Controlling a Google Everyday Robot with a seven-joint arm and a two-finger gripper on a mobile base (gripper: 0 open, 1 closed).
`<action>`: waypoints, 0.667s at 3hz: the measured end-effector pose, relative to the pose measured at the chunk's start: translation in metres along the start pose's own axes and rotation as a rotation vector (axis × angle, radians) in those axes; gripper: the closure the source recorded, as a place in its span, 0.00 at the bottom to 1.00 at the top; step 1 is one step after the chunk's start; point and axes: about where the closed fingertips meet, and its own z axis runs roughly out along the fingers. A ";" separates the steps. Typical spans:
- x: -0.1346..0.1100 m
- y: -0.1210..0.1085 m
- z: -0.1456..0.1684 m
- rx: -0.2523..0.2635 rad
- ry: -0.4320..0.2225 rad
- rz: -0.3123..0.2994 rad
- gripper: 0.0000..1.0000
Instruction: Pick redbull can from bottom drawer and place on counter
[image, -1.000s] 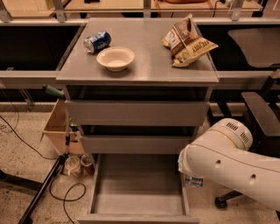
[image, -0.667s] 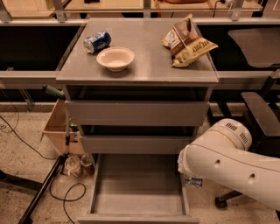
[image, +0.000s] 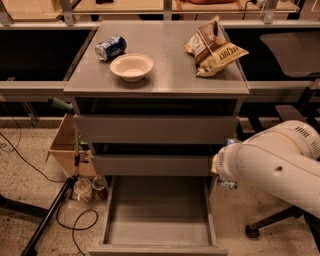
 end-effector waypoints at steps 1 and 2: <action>-0.066 0.004 -0.059 -0.049 -0.152 -0.020 1.00; -0.118 0.029 -0.125 -0.096 -0.283 -0.063 1.00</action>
Offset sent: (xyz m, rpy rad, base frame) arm 0.0560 0.0094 0.2881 0.0157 -0.4944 0.1036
